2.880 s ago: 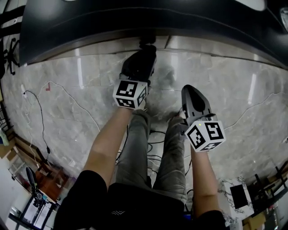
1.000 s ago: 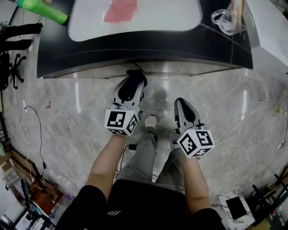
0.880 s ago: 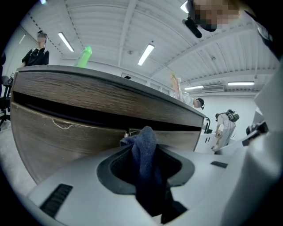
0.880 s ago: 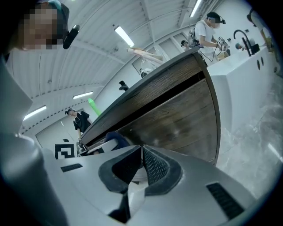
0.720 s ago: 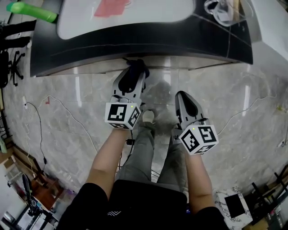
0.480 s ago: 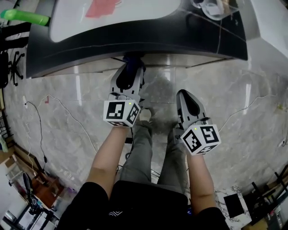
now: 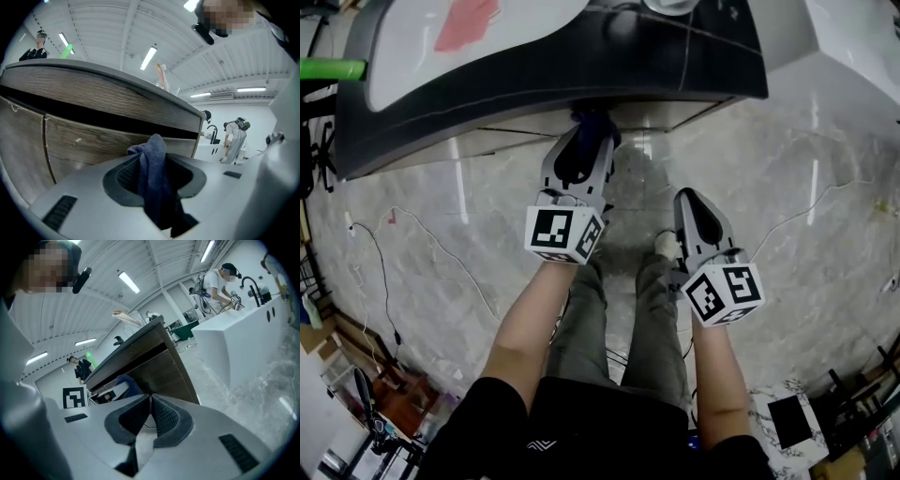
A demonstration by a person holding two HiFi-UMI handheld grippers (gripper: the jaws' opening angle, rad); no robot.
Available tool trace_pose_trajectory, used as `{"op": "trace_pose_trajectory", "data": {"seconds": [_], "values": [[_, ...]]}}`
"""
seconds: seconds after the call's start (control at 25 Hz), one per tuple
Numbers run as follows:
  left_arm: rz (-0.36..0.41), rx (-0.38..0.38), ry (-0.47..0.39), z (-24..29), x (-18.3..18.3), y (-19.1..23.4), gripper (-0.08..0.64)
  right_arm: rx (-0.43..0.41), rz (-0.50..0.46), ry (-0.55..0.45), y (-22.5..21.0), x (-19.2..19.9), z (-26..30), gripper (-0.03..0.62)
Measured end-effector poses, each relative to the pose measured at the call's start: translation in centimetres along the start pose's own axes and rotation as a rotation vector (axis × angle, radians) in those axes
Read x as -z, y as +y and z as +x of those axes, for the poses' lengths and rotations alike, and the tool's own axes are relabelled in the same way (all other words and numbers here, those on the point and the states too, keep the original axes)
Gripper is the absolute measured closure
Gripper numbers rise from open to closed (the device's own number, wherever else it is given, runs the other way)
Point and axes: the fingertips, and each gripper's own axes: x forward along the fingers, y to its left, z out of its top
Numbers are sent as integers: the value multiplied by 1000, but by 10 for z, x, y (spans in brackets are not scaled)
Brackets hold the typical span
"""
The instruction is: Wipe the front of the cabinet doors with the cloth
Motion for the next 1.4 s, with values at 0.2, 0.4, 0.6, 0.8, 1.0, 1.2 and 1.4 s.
{"op": "trace_pose_trajectory", "data": {"seconds": [0.2, 0.4, 0.6, 0.8, 1.0, 1.2, 1.4], "values": [[-1, 16, -7, 23, 1, -29, 428, 17, 14, -13, -27, -7, -16, 554], [-4, 48, -4, 39, 9, -63, 428, 39, 28, -20, -54, -12, -32, 554], [-12, 101, -8, 58, 15, -100, 428, 55, 30, -30, -76, -18, -43, 554], [-45, 100, -22, 69, 14, -113, 428, 66, 28, -16, -88, -18, -45, 554], [-29, 98, -19, 51, 16, -100, 428, 53, 15, -6, -81, -16, -38, 554], [-26, 46, -5, 25, 21, -60, 428, 18, 5, 19, -55, -5, -15, 554], [-33, 2, -9, -2, 18, -15, 428, -25, -7, 53, -14, 14, 13, 554]]}}
